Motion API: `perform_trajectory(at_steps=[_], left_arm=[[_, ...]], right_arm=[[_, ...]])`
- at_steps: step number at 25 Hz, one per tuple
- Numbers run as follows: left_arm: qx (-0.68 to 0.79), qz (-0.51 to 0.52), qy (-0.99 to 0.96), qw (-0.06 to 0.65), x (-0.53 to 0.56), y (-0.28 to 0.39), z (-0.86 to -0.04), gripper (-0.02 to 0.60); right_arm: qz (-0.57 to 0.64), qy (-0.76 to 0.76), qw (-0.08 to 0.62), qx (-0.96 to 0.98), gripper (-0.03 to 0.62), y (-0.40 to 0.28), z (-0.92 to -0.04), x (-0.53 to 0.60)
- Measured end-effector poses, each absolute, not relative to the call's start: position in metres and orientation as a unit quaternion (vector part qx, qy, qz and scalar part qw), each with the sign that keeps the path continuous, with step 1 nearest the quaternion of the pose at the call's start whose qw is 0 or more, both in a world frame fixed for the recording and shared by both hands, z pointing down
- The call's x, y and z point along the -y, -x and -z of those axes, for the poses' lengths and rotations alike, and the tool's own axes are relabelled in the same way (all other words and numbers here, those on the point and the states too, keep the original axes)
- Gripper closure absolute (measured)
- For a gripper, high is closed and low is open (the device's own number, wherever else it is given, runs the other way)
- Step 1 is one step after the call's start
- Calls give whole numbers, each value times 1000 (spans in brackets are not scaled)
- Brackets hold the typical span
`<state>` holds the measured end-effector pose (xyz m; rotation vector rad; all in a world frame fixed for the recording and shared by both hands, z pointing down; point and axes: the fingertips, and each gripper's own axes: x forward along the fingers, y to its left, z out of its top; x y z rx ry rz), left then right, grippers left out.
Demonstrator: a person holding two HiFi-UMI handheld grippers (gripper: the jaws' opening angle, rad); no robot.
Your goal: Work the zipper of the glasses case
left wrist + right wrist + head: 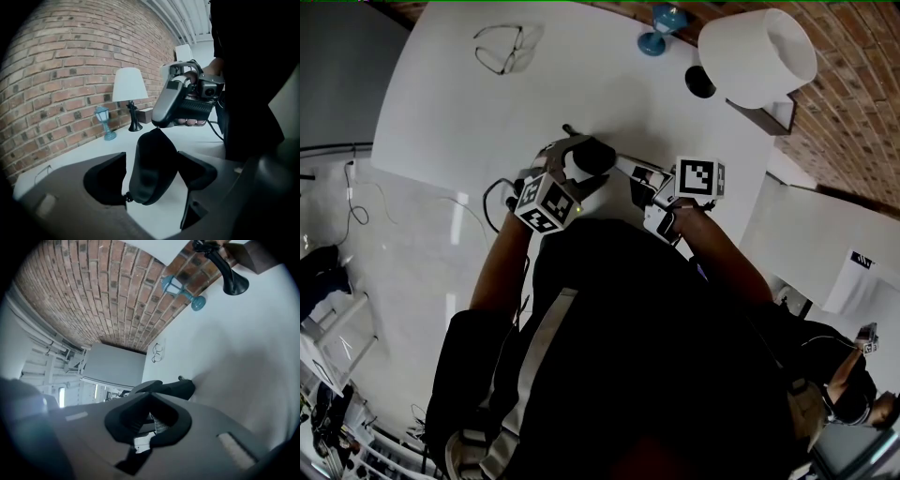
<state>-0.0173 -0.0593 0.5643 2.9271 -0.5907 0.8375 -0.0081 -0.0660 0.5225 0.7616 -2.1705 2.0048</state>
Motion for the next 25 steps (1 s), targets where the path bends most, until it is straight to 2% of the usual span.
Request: perform_trajectory(at_steps=[8, 12, 17, 20, 25], left_arm=[[248, -263, -933, 3, 66, 15, -566, 232], [259, -259, -930, 8, 70, 14, -566, 311], [245, -267, -932, 9, 69, 15, -565, 316], [241, -265, -934, 13, 69, 16, -565, 316], [244, -248, -937, 30, 67, 21, -566, 318]], right_arm=[[-686, -251, 30, 683, 588, 15, -523, 68], [-690, -245, 25, 681, 588, 19, -522, 69], [-678, -240, 32, 694, 588, 22, -521, 70], [-627, -235, 77, 738, 589, 23, -519, 72], [-455, -244, 208, 830, 589, 25, -519, 75]])
